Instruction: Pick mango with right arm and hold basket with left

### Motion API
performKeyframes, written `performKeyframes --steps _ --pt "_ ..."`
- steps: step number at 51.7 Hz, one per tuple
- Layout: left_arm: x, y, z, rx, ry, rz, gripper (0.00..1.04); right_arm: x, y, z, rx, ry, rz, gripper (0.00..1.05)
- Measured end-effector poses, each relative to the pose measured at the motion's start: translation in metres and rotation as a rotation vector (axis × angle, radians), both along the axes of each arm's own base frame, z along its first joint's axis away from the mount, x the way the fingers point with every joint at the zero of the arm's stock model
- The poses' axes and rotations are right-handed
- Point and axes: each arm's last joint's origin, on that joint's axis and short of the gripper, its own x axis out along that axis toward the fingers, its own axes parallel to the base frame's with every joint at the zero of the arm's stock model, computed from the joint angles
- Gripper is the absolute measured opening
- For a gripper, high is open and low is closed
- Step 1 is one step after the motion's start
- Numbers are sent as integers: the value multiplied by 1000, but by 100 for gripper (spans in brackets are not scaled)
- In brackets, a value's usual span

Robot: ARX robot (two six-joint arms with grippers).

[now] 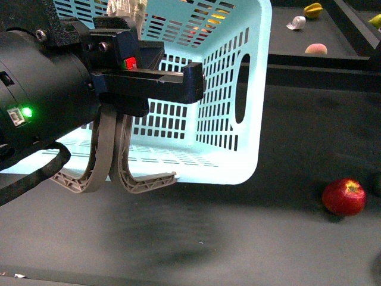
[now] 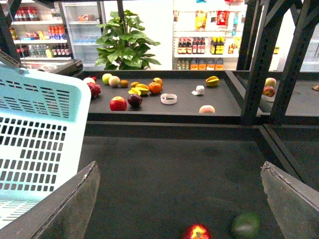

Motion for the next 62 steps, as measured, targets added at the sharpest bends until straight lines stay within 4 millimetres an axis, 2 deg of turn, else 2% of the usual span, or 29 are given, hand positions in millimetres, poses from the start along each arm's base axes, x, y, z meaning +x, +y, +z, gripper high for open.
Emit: performKeyframes --steps 62 --pt "-1 0 3 -18 -6 28 7 0 0 0 0 0 0 96"
